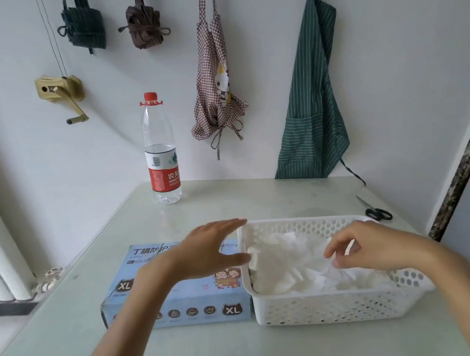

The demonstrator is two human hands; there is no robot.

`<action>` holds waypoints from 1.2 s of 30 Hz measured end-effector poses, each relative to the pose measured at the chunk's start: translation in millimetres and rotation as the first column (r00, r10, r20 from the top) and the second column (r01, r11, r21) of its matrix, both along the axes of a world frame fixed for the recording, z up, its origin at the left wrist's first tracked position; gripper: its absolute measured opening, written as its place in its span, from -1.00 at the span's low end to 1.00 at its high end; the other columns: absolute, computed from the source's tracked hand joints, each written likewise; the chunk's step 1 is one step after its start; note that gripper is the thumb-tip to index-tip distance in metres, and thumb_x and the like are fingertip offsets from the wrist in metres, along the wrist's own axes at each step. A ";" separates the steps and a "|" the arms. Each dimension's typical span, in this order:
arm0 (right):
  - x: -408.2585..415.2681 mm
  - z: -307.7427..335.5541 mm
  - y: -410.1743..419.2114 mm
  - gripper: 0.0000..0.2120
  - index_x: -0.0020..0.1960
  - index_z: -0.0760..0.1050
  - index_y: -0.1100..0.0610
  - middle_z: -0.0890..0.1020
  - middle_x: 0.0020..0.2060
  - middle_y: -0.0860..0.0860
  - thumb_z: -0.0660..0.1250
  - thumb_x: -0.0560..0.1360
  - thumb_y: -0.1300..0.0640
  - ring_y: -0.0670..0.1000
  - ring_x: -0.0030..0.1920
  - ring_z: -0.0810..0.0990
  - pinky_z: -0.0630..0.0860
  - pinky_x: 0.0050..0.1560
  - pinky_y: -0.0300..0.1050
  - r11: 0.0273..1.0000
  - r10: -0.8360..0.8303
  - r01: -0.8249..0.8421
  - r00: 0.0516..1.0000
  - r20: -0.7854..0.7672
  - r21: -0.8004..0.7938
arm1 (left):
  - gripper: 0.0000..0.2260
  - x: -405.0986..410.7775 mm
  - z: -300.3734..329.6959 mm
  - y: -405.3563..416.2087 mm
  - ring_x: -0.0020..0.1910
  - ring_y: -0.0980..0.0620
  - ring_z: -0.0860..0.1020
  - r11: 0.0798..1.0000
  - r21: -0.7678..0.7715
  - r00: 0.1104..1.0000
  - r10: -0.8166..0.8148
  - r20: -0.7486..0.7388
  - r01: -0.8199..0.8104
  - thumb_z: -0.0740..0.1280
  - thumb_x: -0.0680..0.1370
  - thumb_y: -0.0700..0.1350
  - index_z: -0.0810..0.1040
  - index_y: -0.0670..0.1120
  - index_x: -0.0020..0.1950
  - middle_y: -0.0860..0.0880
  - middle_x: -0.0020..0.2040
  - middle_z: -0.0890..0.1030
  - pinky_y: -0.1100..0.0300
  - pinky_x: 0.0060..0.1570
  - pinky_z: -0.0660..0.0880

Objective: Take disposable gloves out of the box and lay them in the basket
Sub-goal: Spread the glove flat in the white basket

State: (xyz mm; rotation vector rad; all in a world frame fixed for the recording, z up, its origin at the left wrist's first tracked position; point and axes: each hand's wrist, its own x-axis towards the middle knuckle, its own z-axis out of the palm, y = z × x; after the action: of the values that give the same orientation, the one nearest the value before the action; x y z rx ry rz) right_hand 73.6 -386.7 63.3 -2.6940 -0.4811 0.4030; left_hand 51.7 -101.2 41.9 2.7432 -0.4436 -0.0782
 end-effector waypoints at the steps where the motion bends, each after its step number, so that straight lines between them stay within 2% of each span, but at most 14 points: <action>1: -0.6 4.1 9.2 -0.93 -0.05 0.59 -0.16 0.61 -0.16 -0.20 0.39 0.48 -0.02 -0.18 -0.09 0.57 0.50 -0.03 -0.26 1.000 -0.017 0.017 0.997 0.072 0.007 | -0.40 -5.7 -0.5 25.0 0.50 0.10 0.12 0.997 -0.042 0.998 0.061 0.035 -0.059 0.26 0.57 0.10 0.06 0.09 0.54 0.11 0.54 0.14 0.18 0.44 0.04; 3: -2.4 6.5 40.1 -0.92 -0.04 0.59 -0.15 0.61 -0.17 -0.20 0.36 0.49 0.01 -0.17 -0.10 0.57 0.52 0.03 -0.14 0.999 0.003 -0.013 0.983 0.184 0.053 | -0.41 -15.0 -7.2 75.2 0.50 0.07 0.15 0.981 -0.004 0.980 0.194 0.045 -0.194 0.26 0.58 0.05 0.06 0.08 0.54 0.07 0.54 0.14 0.16 0.43 0.09; 6: -4.6 -3.4 105.4 -0.89 -0.01 0.59 -0.13 0.61 -0.16 -0.22 0.31 0.52 0.01 -0.18 -0.08 0.56 0.51 0.00 -0.13 0.983 0.108 -0.149 0.944 0.313 0.111 | -0.36 -21.5 -27.7 126.5 0.51 0.05 0.13 0.954 0.019 0.945 0.298 -0.133 -0.298 0.30 0.55 0.07 0.05 0.07 0.54 0.05 0.55 0.12 0.15 0.44 0.08; 8: -1.9 -16.8 150.1 -0.85 0.07 0.58 -0.13 0.60 -0.08 -0.21 0.28 0.54 0.02 -0.15 -0.02 0.54 0.47 0.01 -0.14 0.964 0.199 -0.250 0.902 0.384 0.087 | -0.27 -24.5 -33.8 140.2 0.51 0.07 0.09 0.953 -0.019 0.930 0.289 -0.227 -0.301 0.30 0.46 0.26 0.08 0.09 0.53 0.09 0.54 0.12 0.13 0.46 0.07; 10: 3.2 -31.8 188.2 -0.78 0.16 0.56 -0.11 0.59 0.01 -0.15 0.25 0.56 0.07 -0.08 0.06 0.52 0.41 0.01 -0.15 0.939 0.285 -0.340 0.851 0.441 0.049 | 0.02 -23.9 -37.0 150.1 0.51 0.10 0.04 0.955 -0.038 0.928 0.276 -0.250 -0.294 0.20 0.15 0.60 0.12 0.17 0.51 0.17 0.52 0.12 0.07 0.48 0.07; 11: 6.7 -38.2 202.9 -0.75 0.19 0.55 -0.09 0.59 0.04 -0.10 0.25 0.56 0.10 -0.05 0.08 0.51 0.37 0.00 -0.15 0.925 0.324 -0.379 0.819 0.474 0.022 | 0.13 -22.1 -38.2 154.1 0.50 0.12 0.03 0.955 -0.046 0.927 0.273 -0.258 -0.294 0.13 0.00 0.66 0.14 0.19 0.50 0.20 0.51 0.12 0.06 0.48 0.07; 16: 21.1 -57.5 244.1 -0.78 0.14 0.58 -0.01 0.56 -0.02 -0.02 0.34 0.51 0.04 0.02 0.02 0.49 0.43 0.00 -0.09 0.876 0.453 -0.465 0.708 0.541 -0.126 | 0.14 -19.7 -33.5 154.4 0.47 0.13 0.03 0.954 -0.048 0.917 0.270 -0.294 -0.297 0.16 -0.04 0.60 0.15 0.18 0.50 0.20 0.48 0.13 0.07 0.45 0.09; 18: 25.0 -57.2 245.5 -0.85 0.03 0.63 0.02 0.55 -0.07 -0.04 0.38 0.49 0.01 -0.04 -0.03 0.46 0.45 -0.03 -0.11 0.879 0.451 -0.463 0.725 0.520 -0.117 | -0.01 -19.8 -32.0 151.5 0.47 0.13 0.04 0.954 -0.033 0.917 0.277 -0.286 -0.299 0.27 0.10 0.54 0.18 0.21 0.48 0.18 0.49 0.14 0.06 0.44 0.10; 21: 30.8 -44.9 230.9 -0.92 -0.11 0.63 0.04 0.58 -0.15 -0.09 0.45 0.44 0.04 -0.07 -0.08 0.54 0.51 -0.06 -0.17 0.888 0.344 -0.415 0.884 0.316 0.195 | -0.34 -18.4 -31.5 147.9 0.47 0.10 0.05 0.943 -0.035 0.920 0.312 -0.239 -0.330 0.39 0.44 0.19 0.22 0.17 0.48 0.15 0.49 0.16 0.04 0.43 0.11; 23: 31.8 -33.2 216.0 -0.96 -0.14 0.60 0.06 0.65 -0.16 -0.05 0.46 0.44 0.14 -0.08 -0.10 0.63 0.57 0.00 -0.20 0.837 0.298 -0.334 0.942 0.151 0.432 | -0.35 -15.3 -32.2 147.5 0.48 0.09 0.06 0.940 -0.022 0.917 0.326 -0.229 -0.340 0.40 0.45 0.17 0.23 0.16 0.47 0.16 0.49 0.19 0.02 0.42 0.12; 26: 29.5 -24.0 196.7 -0.95 -0.11 0.58 0.15 0.71 -0.17 0.05 0.42 0.47 0.19 -0.03 -0.12 0.69 0.59 0.01 -0.19 0.748 0.157 -0.170 0.985 0.077 0.641 | -0.36 -13.3 -33.9 147.9 0.47 0.08 0.09 0.935 -0.031 0.914 0.337 -0.226 -0.353 0.43 0.43 0.16 0.27 0.16 0.46 0.15 0.47 0.22 0.01 0.39 0.17; 30: 20.5 -22.2 187.4 -0.95 -0.10 0.61 0.13 0.71 -0.31 0.00 0.45 0.45 0.16 -0.05 -0.25 0.69 0.54 -0.11 -0.32 0.820 0.083 -0.134 0.990 0.115 0.556 | -0.33 -13.6 -31.9 147.6 0.45 0.08 0.17 0.938 -0.072 0.926 0.318 -0.203 -0.338 0.45 0.41 0.14 0.27 0.14 0.46 0.13 0.46 0.28 0.05 0.37 0.21; 33: 13.5 -26.6 188.7 -0.97 -0.12 0.63 0.08 0.70 -0.35 0.01 0.45 0.45 0.17 -0.05 -0.33 0.66 0.51 -0.22 -0.40 0.774 -0.041 -0.062 0.988 0.148 0.631 | -0.29 -15.0 -29.0 147.9 0.44 0.12 0.19 0.941 -0.146 0.947 0.282 -0.155 -0.304 0.47 0.36 0.19 0.26 0.21 0.45 0.19 0.45 0.28 0.05 0.38 0.21; 36: 7.4 -33.6 191.8 -0.96 -0.12 0.64 0.07 0.70 -0.35 0.00 0.44 0.45 0.19 -0.10 -0.37 0.63 0.51 -0.23 -0.40 0.763 -0.020 -0.054 0.994 0.108 0.644 | -0.40 -13.9 -25.9 138.8 0.35 0.17 0.34 0.944 -0.206 0.966 0.251 -0.061 -0.258 0.45 0.36 0.22 0.36 0.23 0.37 0.22 0.36 0.39 0.12 0.34 0.30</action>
State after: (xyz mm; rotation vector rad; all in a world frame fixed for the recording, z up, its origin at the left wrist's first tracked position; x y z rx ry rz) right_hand 81.0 -194.8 29.7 -2.0348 -0.5537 0.0618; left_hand 37.8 37.6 16.0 2.5580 -0.0782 -0.0104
